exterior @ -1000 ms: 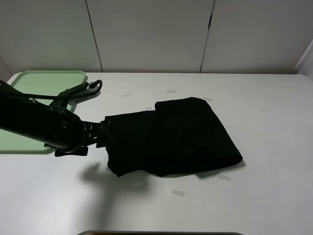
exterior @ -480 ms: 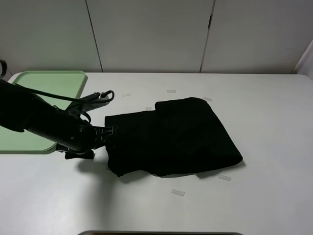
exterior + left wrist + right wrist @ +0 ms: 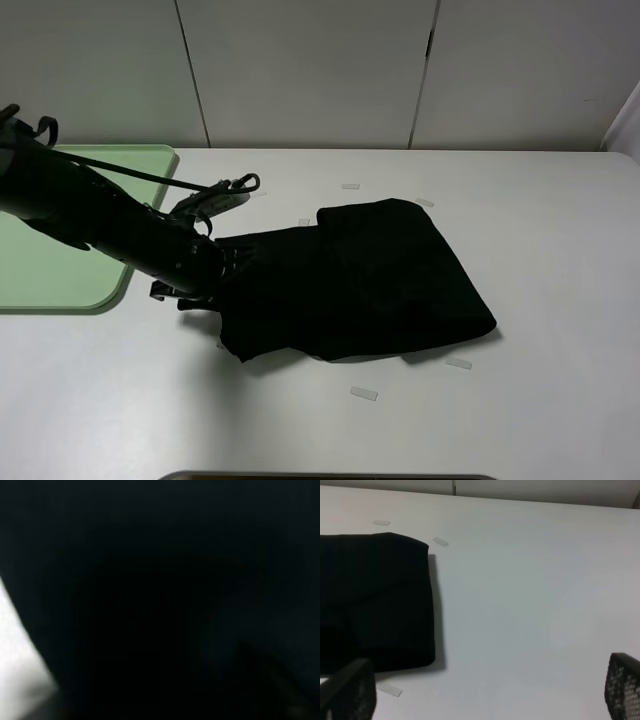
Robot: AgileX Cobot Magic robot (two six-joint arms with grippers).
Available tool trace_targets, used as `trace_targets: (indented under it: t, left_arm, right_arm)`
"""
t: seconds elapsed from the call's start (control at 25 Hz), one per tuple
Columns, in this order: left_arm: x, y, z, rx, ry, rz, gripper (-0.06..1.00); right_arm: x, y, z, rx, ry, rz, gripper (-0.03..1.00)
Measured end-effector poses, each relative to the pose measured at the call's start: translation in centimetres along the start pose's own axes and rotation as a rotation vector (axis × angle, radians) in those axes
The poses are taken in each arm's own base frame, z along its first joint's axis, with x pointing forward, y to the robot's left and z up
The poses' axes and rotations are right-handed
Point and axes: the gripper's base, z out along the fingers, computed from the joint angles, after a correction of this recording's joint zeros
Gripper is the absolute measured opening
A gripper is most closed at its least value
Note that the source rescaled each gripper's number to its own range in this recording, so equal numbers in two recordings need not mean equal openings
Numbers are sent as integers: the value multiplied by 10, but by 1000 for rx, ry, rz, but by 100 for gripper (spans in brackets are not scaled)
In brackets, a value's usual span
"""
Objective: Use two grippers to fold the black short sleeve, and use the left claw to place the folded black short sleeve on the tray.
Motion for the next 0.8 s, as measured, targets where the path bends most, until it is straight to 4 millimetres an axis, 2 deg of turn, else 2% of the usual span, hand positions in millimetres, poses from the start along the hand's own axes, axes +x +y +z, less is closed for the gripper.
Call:
trace_targets:
  t: [0.24, 0.4, 0.56, 0.6, 0.8]
  left_arm:
    - [2, 4, 4, -16, 11, 61, 5]
    - [1, 5, 0, -15, 21, 98, 3]
    - [-4, 11, -22, -27, 37, 136, 3]
    - [-4, 11, -22, -27, 37, 136, 3]
    - [-8, 36, -69, -211, 58, 133, 3]
  right_arm:
    - [0, 0, 0, 0, 0, 0, 100]
    - [0, 0, 0, 0, 0, 0, 100]
    - [0, 0, 0, 0, 0, 0, 100]
    - [0, 0, 0, 0, 0, 0, 100]
    - [0, 0, 0, 0, 0, 0, 100]
